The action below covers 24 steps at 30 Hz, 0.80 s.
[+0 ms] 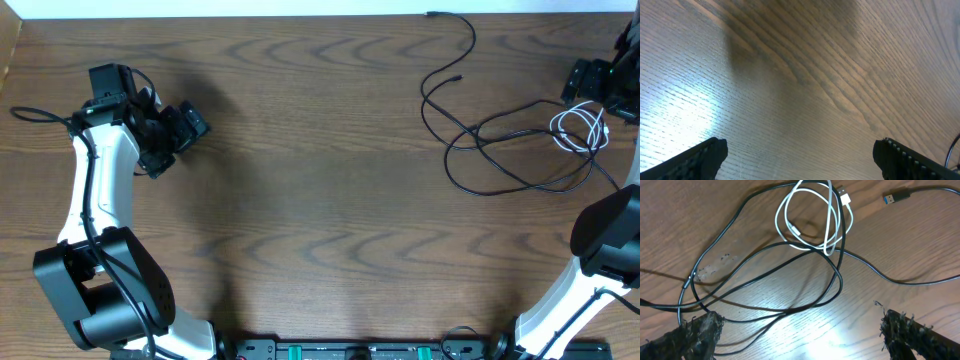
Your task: Untangle cables
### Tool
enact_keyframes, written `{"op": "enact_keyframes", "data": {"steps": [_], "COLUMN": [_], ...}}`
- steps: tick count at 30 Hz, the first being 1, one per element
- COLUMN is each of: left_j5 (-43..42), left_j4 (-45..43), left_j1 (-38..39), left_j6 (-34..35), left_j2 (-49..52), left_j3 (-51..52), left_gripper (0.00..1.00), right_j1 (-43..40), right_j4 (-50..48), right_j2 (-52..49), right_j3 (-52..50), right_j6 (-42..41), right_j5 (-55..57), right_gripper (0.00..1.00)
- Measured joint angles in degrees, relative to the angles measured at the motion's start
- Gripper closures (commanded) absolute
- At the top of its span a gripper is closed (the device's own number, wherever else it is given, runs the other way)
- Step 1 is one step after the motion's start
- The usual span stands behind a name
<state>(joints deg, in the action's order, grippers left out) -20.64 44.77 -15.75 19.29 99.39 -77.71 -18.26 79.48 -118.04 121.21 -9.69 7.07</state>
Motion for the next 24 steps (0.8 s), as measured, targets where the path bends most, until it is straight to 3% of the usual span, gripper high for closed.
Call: {"op": "enact_keyframes", "data": {"steps": [24], "left_j5": [0.0], "left_j4": [0.0], "left_j1": [0.0], "left_j6": [0.0], "left_j2": [-1.1], "left_j3": [0.0], "left_gripper": [0.02], "right_j1": [0.0], "right_j4": [0.0], "right_j2": [0.0], "right_j3": [0.0], "right_j6": [0.0], "right_j5": [0.0], "right_gripper": [0.01]}}
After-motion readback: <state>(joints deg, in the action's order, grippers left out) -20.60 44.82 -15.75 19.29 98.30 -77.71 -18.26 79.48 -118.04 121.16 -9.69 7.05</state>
